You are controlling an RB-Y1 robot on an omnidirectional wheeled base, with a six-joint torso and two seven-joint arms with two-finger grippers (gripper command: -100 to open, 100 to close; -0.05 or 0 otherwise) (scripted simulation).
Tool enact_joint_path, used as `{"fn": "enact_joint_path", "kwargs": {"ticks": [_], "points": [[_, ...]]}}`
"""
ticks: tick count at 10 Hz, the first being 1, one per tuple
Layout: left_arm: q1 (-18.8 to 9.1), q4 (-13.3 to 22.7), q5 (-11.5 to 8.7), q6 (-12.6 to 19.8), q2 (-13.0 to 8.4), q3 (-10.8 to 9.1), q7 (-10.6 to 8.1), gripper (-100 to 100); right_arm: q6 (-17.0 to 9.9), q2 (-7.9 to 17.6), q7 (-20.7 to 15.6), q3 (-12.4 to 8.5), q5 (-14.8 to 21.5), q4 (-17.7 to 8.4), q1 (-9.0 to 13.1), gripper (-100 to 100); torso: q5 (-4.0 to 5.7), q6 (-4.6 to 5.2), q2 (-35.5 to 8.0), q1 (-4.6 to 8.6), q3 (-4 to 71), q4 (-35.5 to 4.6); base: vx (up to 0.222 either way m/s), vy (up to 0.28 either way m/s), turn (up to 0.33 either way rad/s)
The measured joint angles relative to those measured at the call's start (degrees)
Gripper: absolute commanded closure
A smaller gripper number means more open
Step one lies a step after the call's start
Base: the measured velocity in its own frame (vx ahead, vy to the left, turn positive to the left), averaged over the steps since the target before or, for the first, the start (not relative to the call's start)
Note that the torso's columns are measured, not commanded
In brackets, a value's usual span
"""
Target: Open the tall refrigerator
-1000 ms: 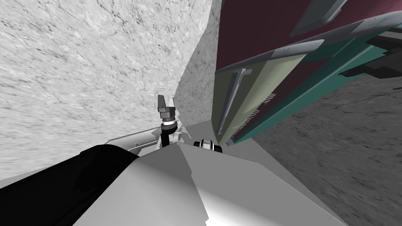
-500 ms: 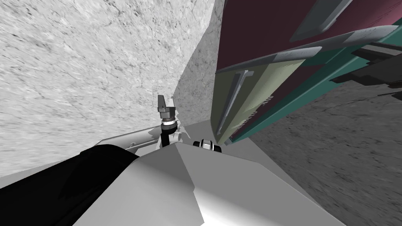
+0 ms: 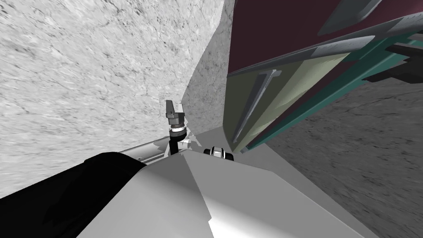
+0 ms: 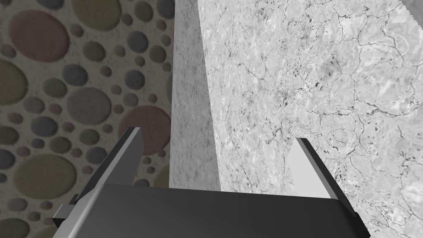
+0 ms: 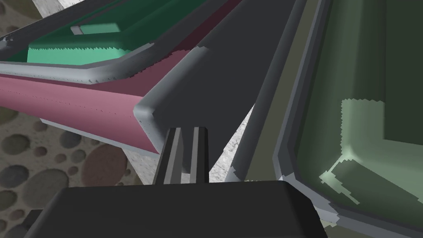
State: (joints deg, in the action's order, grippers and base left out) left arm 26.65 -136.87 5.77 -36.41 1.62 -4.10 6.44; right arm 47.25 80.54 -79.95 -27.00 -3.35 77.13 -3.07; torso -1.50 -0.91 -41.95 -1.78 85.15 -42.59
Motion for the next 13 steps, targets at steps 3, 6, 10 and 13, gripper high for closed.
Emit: {"fn": "enact_joint_path", "kwargs": {"ticks": [3, 6, 10, 13], "points": [[-0.02, 0.01, 0.0, 0.01, -0.01, -0.01, 0.0, 0, -1.38, -0.4, -1.14, 1.29, 0.58, -0.85, 0.28, -100, 0.24, -0.08, 0.03, 0.54, 0.04, 0.11, -0.079, -0.019, 0.092], [-0.02, 0.01, 0.0, 0.01, -0.02, -0.02, 0.0, 0, -4.76, -2.01, -2.54, 1.29, 1.36, -1.15, 0.14, -100, 0.26, 0.16, -0.01, 0.42, -0.06, 0.04, -0.129, -0.097, 0.236], [-0.01, 0.01, 0.0, 0.01, -0.02, -0.01, 0.0, 0, -6.86, -2.76, -3.35, 1.13, 1.79, -2.57, 0.44, -100, 0.08, 0.1, -0.37, 0.18, -0.3, -0.12, -0.051, -0.034, 0.095], [0.02, 0.0, 0.0, 0.0, -0.01, -0.01, 0.0, 0, -6.63, -2.21, -3.3, 1.86, 1.69, -3.76, 1.44, 100, 0.5, 0.62, -0.19, 0.41, -0.38, 0.05, 0.064, 0.018, -0.15]]}}
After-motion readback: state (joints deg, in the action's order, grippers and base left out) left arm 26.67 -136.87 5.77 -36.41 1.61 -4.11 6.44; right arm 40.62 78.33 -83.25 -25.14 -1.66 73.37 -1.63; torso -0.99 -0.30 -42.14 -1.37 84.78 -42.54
